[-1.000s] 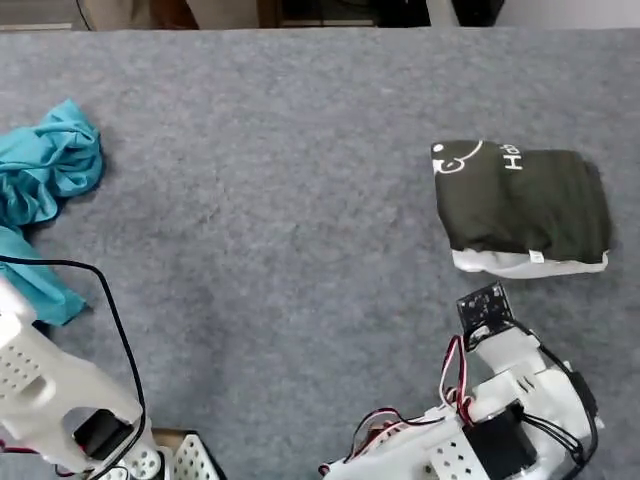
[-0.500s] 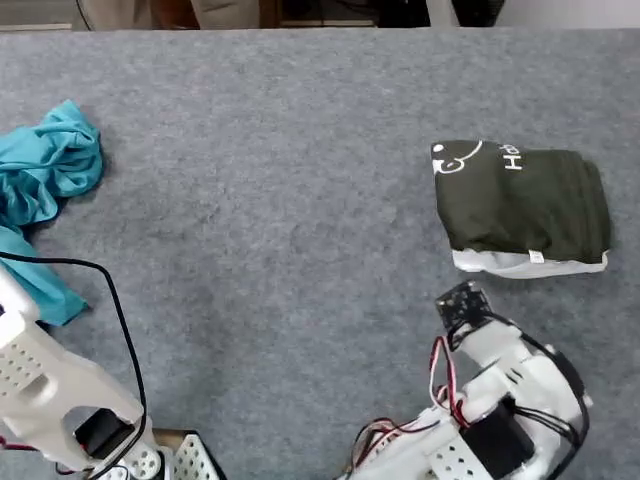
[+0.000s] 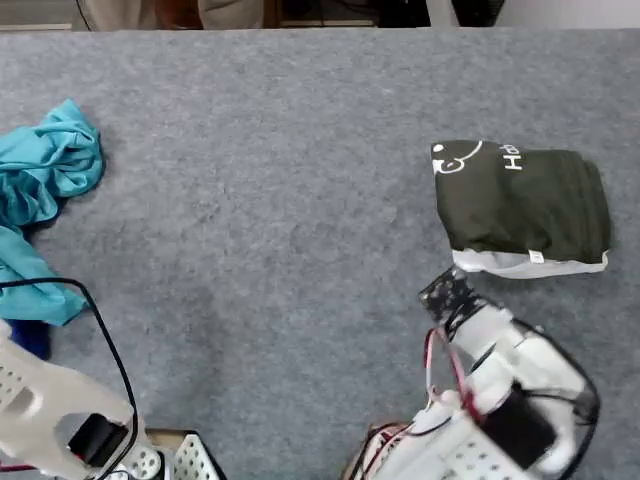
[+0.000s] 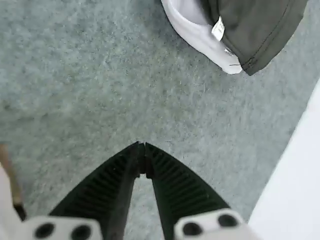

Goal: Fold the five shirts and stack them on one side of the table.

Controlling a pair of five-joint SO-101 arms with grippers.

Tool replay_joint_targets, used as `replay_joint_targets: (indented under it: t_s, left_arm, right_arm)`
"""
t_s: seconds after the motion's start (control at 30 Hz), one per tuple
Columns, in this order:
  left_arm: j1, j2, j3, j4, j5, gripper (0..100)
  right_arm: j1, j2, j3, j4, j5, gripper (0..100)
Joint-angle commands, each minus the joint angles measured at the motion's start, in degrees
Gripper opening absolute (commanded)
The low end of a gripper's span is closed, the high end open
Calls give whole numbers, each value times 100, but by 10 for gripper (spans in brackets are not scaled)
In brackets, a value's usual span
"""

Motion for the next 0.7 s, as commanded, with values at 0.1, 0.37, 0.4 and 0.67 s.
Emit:
replay_joint_targets:
  t_s: [0.1, 0.37, 0.4, 0.67]
  left_arm:
    - [-18, 259, 281, -1301, 870, 212]
    - [484, 901, 237, -1336, 993, 18]
    - [571, 954, 193, -1284, 993, 19]
    - [1204, 400, -1380, 536, 993, 18]
  right_arm:
    - [-347, 1631, -1771, 88, -413, 2]
    - [-901, 1710, -2457, 440, -870, 2]
    - [-910, 1710, -2519, 457, -879, 2]
    - [-963, 1745, -2703, 440, -914, 2]
